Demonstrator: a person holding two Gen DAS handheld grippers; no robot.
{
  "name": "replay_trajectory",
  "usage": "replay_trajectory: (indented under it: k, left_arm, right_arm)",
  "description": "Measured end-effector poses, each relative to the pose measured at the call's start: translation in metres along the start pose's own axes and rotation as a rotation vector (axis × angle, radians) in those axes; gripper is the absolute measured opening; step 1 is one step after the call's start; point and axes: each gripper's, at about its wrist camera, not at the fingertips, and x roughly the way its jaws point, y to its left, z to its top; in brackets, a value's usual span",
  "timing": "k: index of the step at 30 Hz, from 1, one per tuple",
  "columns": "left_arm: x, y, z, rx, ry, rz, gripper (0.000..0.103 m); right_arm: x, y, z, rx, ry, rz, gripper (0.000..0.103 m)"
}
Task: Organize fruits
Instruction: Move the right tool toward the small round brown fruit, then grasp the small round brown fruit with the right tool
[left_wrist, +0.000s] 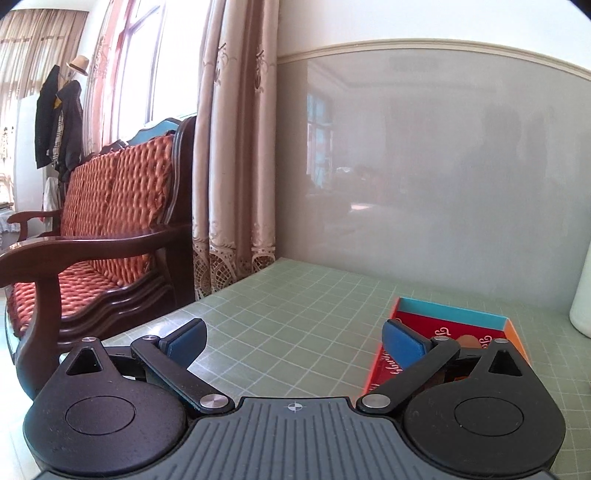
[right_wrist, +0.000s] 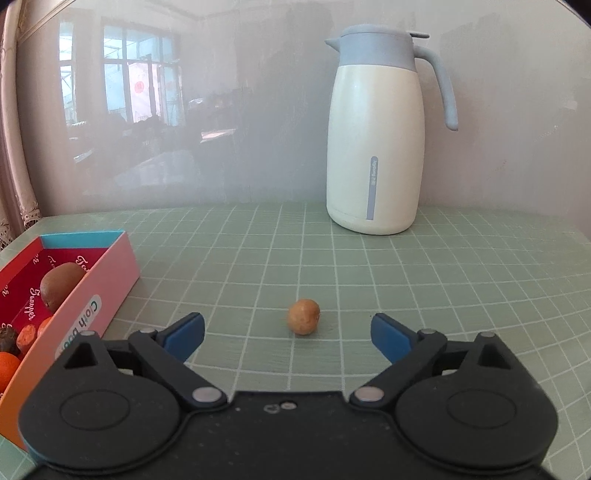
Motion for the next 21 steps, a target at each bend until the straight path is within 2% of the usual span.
replay_trajectory:
  k: [1, 9, 11, 15, 17, 21]
  left_arm:
    - [0.001, 0.003, 0.0, -0.006, 0.001, 0.005, 0.101]
    - [0.008, 0.028, 0.0, -0.061, 0.013, 0.037, 0.102]
    - [0.01, 0.035, 0.0, -0.081, 0.015, 0.049, 0.103]
    - [0.013, 0.046, -0.001, -0.103, 0.025, 0.068, 0.103]
    - [0.015, 0.049, -0.002, -0.106, 0.025, 0.076, 0.103]
    - [0.018, 0.054, -0.002, -0.105, 0.032, 0.086, 0.103]
  right_arm:
    - [0.002, 0.0, 0.001, 0.006, 0.005, 0.004, 0.089]
    - [0.023, -0.009, 0.007, 0.057, 0.051, 0.009, 0.085]
    - [0.03, -0.009, 0.006, 0.061, 0.076, 0.012, 0.073]
    - [0.039, -0.007, 0.006, 0.058, 0.094, 0.006, 0.067]
    - [0.041, -0.005, 0.007, 0.054, 0.099, -0.001, 0.057]
    - [0.046, -0.005, 0.006, 0.051, 0.109, -0.007, 0.043]
